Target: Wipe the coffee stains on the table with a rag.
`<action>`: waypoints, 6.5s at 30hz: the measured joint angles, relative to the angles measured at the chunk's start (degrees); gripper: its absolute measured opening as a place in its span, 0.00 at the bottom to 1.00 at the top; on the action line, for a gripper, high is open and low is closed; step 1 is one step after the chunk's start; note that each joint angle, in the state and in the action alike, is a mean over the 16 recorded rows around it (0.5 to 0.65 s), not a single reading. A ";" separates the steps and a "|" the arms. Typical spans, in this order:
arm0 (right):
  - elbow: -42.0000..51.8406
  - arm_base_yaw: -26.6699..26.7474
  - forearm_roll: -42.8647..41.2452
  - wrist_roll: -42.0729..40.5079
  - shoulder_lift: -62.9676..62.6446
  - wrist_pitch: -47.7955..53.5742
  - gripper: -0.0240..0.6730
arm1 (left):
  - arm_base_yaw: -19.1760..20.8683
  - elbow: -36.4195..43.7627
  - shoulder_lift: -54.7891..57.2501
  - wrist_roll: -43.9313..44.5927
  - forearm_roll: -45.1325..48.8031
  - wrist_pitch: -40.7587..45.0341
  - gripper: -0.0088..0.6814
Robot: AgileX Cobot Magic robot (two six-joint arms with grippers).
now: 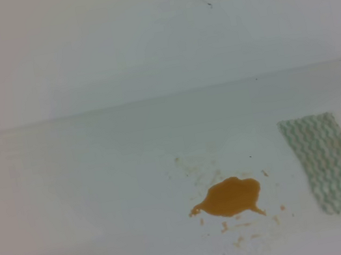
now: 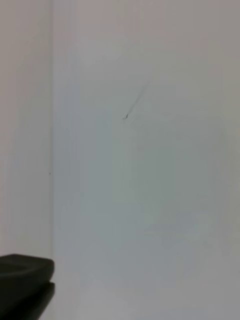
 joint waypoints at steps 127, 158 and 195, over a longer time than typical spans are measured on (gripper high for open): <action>-28.98 28.87 4.14 -4.62 71.70 9.46 0.03 | 0.00 0.00 0.00 0.00 0.00 0.00 0.01; -30.68 30.79 6.41 -4.75 70.51 7.26 0.03 | 0.00 0.00 0.00 0.00 0.00 0.00 0.01; -31.41 29.43 -2.61 0.23 75.09 12.81 0.04 | 0.00 0.00 0.00 0.00 0.00 0.00 0.01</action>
